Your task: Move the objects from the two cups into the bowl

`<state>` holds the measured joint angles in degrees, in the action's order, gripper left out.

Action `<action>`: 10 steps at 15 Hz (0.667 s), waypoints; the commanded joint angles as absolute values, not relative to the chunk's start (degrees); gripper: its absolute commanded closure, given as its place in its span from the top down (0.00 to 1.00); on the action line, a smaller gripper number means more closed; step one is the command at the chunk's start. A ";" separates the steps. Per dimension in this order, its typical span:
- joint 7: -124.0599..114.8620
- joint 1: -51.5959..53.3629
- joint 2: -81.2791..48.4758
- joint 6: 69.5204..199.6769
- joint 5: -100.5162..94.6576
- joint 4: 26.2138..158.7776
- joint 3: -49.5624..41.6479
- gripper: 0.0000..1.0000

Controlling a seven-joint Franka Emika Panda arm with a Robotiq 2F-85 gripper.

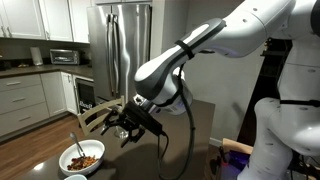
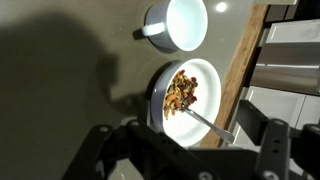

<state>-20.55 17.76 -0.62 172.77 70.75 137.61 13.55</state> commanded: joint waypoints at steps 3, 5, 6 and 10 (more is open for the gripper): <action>-25.45 17.30 4.04 175.04 59.22 140.79 13.03 1.00; -30.99 16.57 4.55 175.68 51.28 142.19 12.92 1.00; -35.04 15.86 4.72 176.25 45.46 143.31 12.96 1.00; -37.33 14.59 3.35 175.52 40.10 143.18 13.04 1.00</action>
<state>-37.08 15.21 3.23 175.70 40.38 143.18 12.49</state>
